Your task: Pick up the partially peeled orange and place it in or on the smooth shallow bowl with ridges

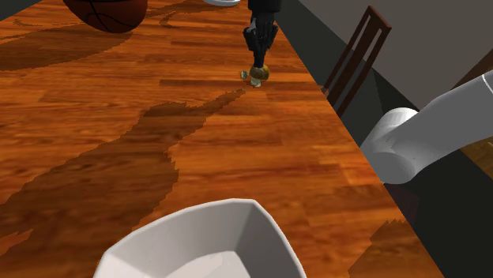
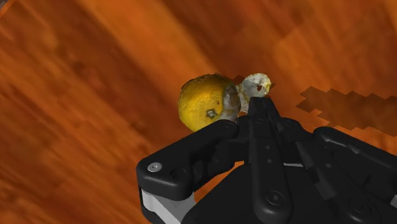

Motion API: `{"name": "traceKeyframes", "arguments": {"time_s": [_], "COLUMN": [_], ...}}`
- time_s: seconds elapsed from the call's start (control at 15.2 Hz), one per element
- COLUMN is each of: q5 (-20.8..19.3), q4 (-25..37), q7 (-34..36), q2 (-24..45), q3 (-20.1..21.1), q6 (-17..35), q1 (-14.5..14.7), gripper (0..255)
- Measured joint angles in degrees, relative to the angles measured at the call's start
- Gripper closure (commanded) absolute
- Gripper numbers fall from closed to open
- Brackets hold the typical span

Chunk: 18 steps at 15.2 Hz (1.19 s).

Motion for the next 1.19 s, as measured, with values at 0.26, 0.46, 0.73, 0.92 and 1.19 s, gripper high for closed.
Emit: {"name": "traceKeyframes", "arguments": {"time_s": [0.26, 0.46, 0.73, 0.92, 1.19], "q5": [-4.91, -7.82, -8.27, -8.28, -8.26], "q4": [-1.43, -3.54, -7.06, -8.94, -9.2], "q7": [-22.23, -39.78, -42.51, -42.72, -42.69], "q2": [-1.24, -2.13, -2.94, -3.15, -3.16], "q3": [-4.1, -6.67, -7.06, -7.05, -7.02], "q6": [1.07, 3.21, 6.03, 7.7, 7.98], "q1": [3.88, 6.3, 6.65, 6.68, 6.71], "gripper": [0, 0, 0, 0, 0]}}
